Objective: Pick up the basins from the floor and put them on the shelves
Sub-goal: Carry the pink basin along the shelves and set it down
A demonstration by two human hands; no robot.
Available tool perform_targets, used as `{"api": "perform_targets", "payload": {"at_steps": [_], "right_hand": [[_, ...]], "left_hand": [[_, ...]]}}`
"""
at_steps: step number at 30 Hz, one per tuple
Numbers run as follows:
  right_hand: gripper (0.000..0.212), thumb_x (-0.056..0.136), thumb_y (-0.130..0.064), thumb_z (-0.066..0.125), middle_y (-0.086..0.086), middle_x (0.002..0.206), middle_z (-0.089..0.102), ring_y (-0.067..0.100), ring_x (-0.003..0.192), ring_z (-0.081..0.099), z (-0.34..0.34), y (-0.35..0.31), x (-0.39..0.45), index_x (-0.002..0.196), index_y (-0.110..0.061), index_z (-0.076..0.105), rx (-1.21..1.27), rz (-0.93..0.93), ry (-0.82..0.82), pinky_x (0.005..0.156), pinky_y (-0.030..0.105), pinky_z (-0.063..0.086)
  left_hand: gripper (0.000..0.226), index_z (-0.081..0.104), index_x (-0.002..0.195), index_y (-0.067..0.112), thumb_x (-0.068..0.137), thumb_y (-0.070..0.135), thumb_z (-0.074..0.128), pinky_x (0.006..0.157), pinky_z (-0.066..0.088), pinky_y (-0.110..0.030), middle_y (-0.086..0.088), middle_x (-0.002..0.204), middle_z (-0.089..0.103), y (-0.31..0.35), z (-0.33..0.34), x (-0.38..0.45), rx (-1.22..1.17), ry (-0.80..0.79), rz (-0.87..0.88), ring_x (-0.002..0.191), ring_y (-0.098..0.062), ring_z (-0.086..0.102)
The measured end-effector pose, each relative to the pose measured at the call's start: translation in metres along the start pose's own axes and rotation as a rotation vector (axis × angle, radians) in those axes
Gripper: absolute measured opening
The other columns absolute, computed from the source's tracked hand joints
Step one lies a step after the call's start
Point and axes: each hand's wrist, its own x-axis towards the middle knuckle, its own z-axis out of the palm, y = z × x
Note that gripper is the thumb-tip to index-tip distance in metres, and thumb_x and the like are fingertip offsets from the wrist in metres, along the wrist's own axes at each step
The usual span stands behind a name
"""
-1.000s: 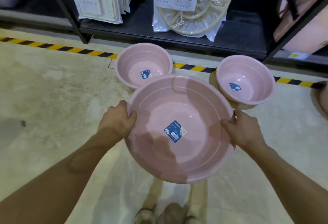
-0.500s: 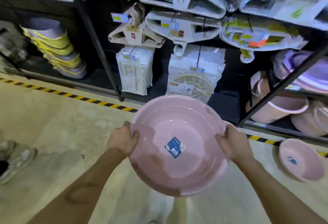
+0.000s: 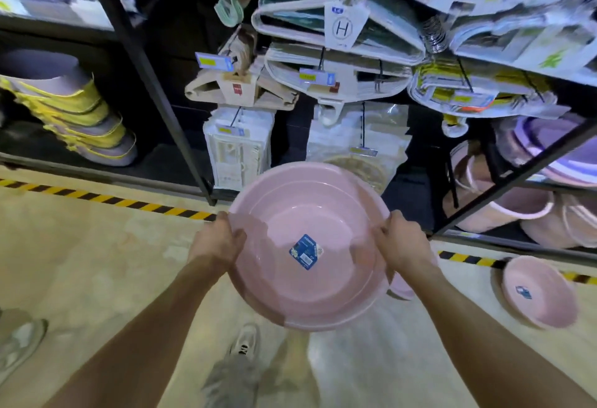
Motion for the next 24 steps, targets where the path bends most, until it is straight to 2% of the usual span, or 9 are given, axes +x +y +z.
{"api": "perform_targets", "payload": {"at_steps": [2, 5, 8, 12, 14, 18, 24], "right_hand": [[0.019, 0.09, -0.026, 0.051, 0.008, 0.068, 0.051, 0.023, 0.056, 0.046, 0.02, -0.019, 0.022, 0.087, -0.009, 0.044, 0.014, 0.045, 0.008, 0.048, 0.035, 0.036], [0.02, 0.088, -0.028, 0.052, 0.005, 0.067, 0.052, 0.024, 0.058, 0.046, 0.045, -0.042, 0.047, 0.084, -0.011, 0.043, 0.024, 0.101, 0.008, 0.048, 0.036, 0.031], [0.023, 0.089, -0.033, 0.052, 0.005, 0.07, 0.051, 0.033, 0.067, 0.05, 0.063, -0.053, 0.065, 0.088, -0.012, 0.044, 0.04, 0.165, 0.002, 0.054, 0.04, 0.033], [0.025, 0.09, -0.038, 0.052, 0.01, 0.082, 0.059, 0.036, 0.077, 0.055, 0.086, -0.058, 0.092, 0.095, -0.015, 0.046, 0.015, 0.205, -0.013, 0.063, 0.04, 0.04], [0.025, 0.09, -0.038, 0.052, 0.012, 0.086, 0.061, 0.037, 0.08, 0.057, 0.103, -0.058, 0.107, 0.096, -0.014, 0.046, 0.022, 0.208, -0.032, 0.064, 0.041, 0.041], [0.026, 0.092, -0.038, 0.053, 0.013, 0.084, 0.064, 0.037, 0.078, 0.058, 0.153, -0.046, 0.138, 0.098, -0.013, 0.048, 0.039, 0.202, -0.049, 0.065, 0.043, 0.047], [0.021, 0.092, -0.034, 0.055, 0.0, 0.068, 0.05, 0.032, 0.07, 0.047, 0.262, -0.015, 0.198, 0.089, -0.017, 0.043, 0.063, 0.177, -0.007, 0.06, 0.04, 0.038]], "left_hand": [[0.037, 0.05, 0.115, 0.003, 0.094, 0.033, 0.054, 0.072, 0.047, -0.042, -0.021, 0.097, 0.065, -0.01, 0.002, 0.044, 0.008, -0.018, 0.039, 0.092, -0.045, 0.062], [0.027, 0.047, 0.104, 0.006, 0.093, 0.03, 0.051, 0.067, 0.041, -0.038, -0.014, 0.083, 0.057, -0.024, 0.002, 0.091, -0.01, -0.059, 0.042, 0.083, -0.039, 0.059], [0.024, 0.045, 0.102, 0.006, 0.093, 0.028, 0.052, 0.067, 0.04, -0.039, -0.01, 0.082, 0.051, -0.03, 0.008, 0.124, -0.011, -0.11, 0.06, 0.081, -0.036, 0.052], [0.023, 0.043, 0.095, 0.008, 0.093, 0.029, 0.053, 0.064, 0.037, -0.038, -0.001, 0.069, 0.042, -0.036, 0.026, 0.159, 0.003, -0.142, 0.069, 0.073, -0.033, 0.046], [0.024, 0.043, 0.094, 0.009, 0.094, 0.03, 0.053, 0.062, 0.037, -0.038, -0.005, 0.074, 0.048, -0.041, 0.04, 0.178, 0.021, -0.149, 0.082, 0.072, -0.033, 0.046], [0.025, 0.043, 0.092, 0.011, 0.095, 0.035, 0.051, 0.059, 0.039, -0.038, -0.005, 0.074, 0.051, -0.058, 0.086, 0.215, 0.038, -0.136, 0.09, 0.068, -0.033, 0.049], [0.024, 0.044, 0.094, 0.009, 0.095, 0.031, 0.052, 0.061, 0.04, -0.038, -0.006, 0.076, 0.051, -0.088, 0.192, 0.273, 0.022, -0.139, 0.099, 0.075, -0.038, 0.057]]}}
